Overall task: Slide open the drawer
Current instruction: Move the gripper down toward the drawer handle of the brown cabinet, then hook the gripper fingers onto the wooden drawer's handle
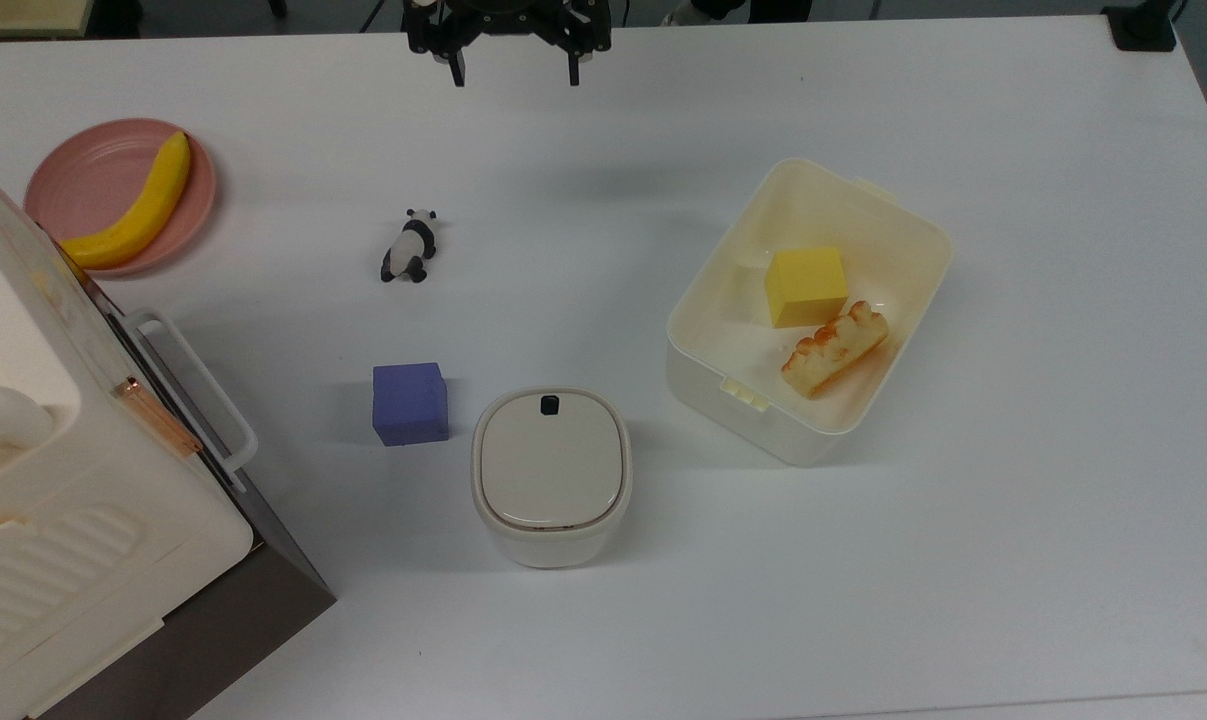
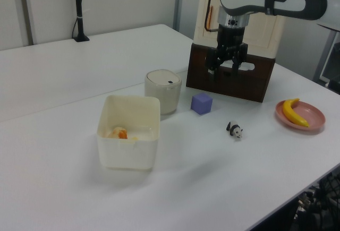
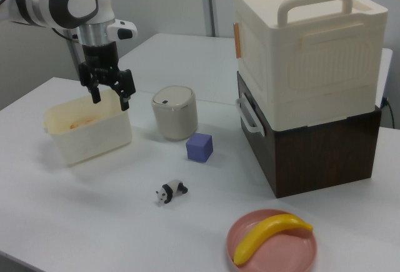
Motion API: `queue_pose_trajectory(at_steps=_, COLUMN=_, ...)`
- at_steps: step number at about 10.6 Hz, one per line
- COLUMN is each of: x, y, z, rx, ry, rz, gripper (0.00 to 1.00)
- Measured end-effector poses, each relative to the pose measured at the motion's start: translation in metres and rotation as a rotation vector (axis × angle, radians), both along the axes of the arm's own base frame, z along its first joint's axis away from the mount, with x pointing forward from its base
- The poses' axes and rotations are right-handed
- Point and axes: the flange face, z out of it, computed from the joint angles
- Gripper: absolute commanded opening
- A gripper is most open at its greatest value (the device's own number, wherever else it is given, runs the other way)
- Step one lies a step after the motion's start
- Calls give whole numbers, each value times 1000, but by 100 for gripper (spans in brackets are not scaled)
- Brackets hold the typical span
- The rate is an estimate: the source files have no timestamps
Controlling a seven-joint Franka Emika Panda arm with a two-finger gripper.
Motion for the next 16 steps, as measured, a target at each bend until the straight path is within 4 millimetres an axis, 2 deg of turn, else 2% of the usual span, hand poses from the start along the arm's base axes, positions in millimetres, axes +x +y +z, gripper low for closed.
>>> queue_pose_trajectory(at_steps=2, x=0, y=-2, z=-1, rx=8, ry=2, rz=139, gripper=100)
queue_pose_trajectory(at_steps=4, x=3, y=-21, z=-7, rx=21, ry=8, rz=342, gripper=100)
queue_pose_trajectory(at_steps=6, x=16, y=-45, z=-8, rx=-12, ry=-46, rz=430, gripper=100)
queue_pose_trajectory(at_steps=9, x=41, y=-56, z=-8, rx=-117, ry=-160, rz=503, gripper=100)
queue_pose_trajectory(at_steps=11, x=62, y=-68, z=-25, rx=-200, ry=-207, rz=522, gripper=100)
queue_pose_trajectory(at_steps=13, x=84, y=-95, z=-51, rx=-280, ry=-263, rz=520, gripper=100)
queue_pose_trajectory(at_steps=16, x=101, y=-125, z=-71, rx=-340, ry=-306, rz=504, gripper=100)
